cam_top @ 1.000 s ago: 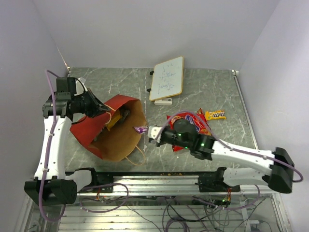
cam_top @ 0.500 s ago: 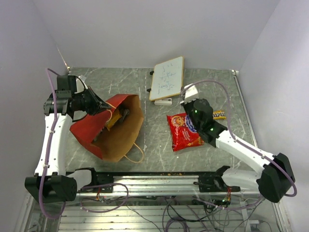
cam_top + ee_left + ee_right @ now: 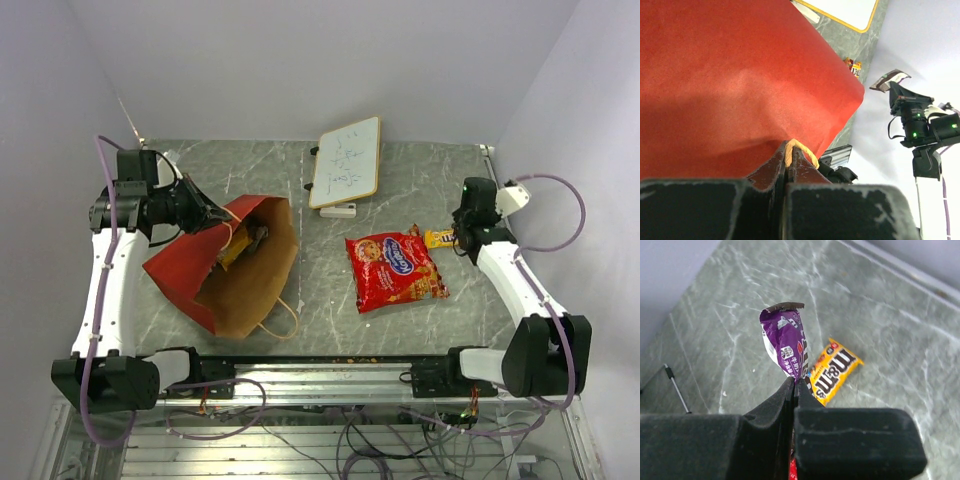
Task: Take the snacks out of the paper bag
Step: Place the snack at the center of the board.
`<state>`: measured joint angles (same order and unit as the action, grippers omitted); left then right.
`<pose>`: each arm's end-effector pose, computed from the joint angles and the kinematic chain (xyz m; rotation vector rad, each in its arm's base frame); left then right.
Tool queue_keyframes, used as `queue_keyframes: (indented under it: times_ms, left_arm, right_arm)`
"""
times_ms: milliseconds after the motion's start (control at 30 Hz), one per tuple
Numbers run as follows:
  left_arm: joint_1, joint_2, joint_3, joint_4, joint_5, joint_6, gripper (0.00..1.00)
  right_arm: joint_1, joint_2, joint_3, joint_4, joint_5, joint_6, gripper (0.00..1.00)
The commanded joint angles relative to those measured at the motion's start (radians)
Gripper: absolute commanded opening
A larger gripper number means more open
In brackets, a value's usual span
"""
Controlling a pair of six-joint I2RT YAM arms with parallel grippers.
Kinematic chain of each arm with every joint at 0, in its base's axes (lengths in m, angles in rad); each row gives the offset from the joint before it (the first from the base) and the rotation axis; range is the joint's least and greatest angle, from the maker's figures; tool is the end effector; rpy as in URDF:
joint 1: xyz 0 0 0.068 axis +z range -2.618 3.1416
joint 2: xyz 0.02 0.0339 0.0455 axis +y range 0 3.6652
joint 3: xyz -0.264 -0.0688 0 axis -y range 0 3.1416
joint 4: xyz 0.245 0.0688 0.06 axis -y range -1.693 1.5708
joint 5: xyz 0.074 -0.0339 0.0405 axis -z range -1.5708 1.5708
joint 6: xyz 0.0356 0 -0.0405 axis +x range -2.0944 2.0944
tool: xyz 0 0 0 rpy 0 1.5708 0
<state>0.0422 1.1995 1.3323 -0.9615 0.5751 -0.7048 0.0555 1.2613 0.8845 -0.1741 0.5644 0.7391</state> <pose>0.2299 -0.0097 0.3749 -0.6295 2.3764 -0.9921 0.2788 -0.0036 0.2761 0.9780 1.7794 -0.1021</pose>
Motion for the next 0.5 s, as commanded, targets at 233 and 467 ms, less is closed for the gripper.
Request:
queue_keyframes:
  times_ms: [233, 467]
  left_arm:
    - [-0.008, -0.013, -0.007, 0.008, 0.054, 0.005, 0.07]
    - [-0.008, -0.013, 0.038, -0.056, 0.021, 0.045, 0.07]
  right_arm:
    - [-0.131, 0.009, -0.132, -0.185, -0.105, 0.529, 0.00]
    - [-0.151, 0.037, -0.201, -0.174, -0.153, 0.683, 0.00]
